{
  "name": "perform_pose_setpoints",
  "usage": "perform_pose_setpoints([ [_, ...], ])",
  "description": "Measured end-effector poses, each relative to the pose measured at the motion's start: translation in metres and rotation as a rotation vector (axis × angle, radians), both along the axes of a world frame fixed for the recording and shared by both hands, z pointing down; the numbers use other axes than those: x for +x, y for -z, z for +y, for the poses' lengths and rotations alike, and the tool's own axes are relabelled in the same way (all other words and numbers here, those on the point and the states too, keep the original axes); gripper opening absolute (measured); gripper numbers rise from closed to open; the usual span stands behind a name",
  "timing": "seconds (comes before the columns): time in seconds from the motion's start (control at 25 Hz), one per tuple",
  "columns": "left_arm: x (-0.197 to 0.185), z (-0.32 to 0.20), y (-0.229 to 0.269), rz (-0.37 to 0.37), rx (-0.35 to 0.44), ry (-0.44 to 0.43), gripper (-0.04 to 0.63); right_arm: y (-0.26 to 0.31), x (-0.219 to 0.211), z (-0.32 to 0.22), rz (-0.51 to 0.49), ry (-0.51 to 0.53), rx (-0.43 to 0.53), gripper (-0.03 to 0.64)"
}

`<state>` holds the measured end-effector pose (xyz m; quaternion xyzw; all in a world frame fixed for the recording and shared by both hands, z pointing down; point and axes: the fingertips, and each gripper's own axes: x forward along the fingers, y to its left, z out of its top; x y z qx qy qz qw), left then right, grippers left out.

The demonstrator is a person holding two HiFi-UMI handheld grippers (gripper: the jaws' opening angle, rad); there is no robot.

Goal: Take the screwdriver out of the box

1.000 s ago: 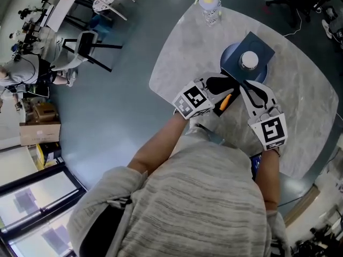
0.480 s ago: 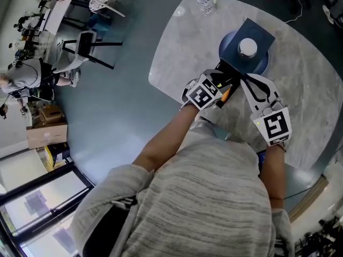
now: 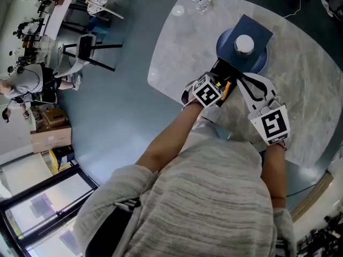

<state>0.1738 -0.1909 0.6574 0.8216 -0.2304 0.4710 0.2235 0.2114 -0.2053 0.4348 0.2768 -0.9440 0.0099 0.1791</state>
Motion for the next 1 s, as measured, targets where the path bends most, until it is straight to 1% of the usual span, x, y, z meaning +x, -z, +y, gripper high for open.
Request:
perform_pose_setpoints([
  [0.12, -0.006, 0.004, -0.013, -0.071, -0.013, -0.019, 0.153, -0.001, 0.003, 0.0, 0.001, -0.002, -0.004, 0.012],
  [0.24, -0.011, 0.006, -0.025, -0.153, -0.02, -0.042, 0.133, -0.001, 0.005, -0.002, -0.008, -0.012, -0.005, 0.012],
  [0.32, -0.011, 0.007, -0.033, -0.189, -0.032, -0.057, 0.131, -0.003, 0.006, -0.003, -0.01, -0.016, -0.006, 0.012],
  [0.6, -0.012, 0.012, -0.048, -0.244, -0.069, -0.07, 0.132, -0.004, 0.013, -0.003, -0.001, -0.023, -0.013, 0.014],
  [0.8, -0.017, 0.016, -0.056, -0.273, -0.088, -0.062, 0.133, -0.002, 0.013, -0.001, -0.004, -0.029, -0.01, 0.012],
  [1.0, -0.018, 0.015, -0.063, -0.3, -0.089, -0.069, 0.132, -0.002, 0.015, 0.0, 0.002, -0.035, -0.009, 0.012],
])
